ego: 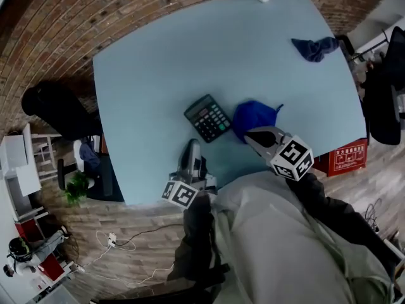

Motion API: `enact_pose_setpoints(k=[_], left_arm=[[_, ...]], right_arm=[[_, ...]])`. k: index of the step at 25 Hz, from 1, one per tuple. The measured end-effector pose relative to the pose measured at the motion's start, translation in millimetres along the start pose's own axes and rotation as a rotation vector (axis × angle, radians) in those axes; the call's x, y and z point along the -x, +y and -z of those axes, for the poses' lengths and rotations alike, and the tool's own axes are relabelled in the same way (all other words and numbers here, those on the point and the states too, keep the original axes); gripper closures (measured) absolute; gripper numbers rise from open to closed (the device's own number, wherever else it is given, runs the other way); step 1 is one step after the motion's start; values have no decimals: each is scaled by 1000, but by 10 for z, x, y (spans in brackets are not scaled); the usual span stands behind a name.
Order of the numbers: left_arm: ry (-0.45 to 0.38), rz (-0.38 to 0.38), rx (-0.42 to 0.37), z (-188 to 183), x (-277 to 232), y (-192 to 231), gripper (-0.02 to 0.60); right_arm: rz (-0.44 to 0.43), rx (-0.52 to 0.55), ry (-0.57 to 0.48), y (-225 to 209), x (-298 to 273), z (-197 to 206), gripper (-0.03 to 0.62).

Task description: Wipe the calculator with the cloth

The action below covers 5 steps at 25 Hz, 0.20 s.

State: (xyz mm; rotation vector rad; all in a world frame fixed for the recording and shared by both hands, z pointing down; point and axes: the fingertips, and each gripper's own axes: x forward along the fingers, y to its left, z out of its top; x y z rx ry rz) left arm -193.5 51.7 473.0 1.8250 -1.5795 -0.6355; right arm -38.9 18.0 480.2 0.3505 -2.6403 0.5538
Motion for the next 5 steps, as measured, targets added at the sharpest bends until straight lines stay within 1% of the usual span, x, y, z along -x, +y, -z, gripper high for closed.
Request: enact_pose_setpoints(k=[5], left_arm=[[-29, -23, 39, 27, 137, 57, 578]], right_arm=[[-28, 3, 24, 89, -49, 95, 592]])
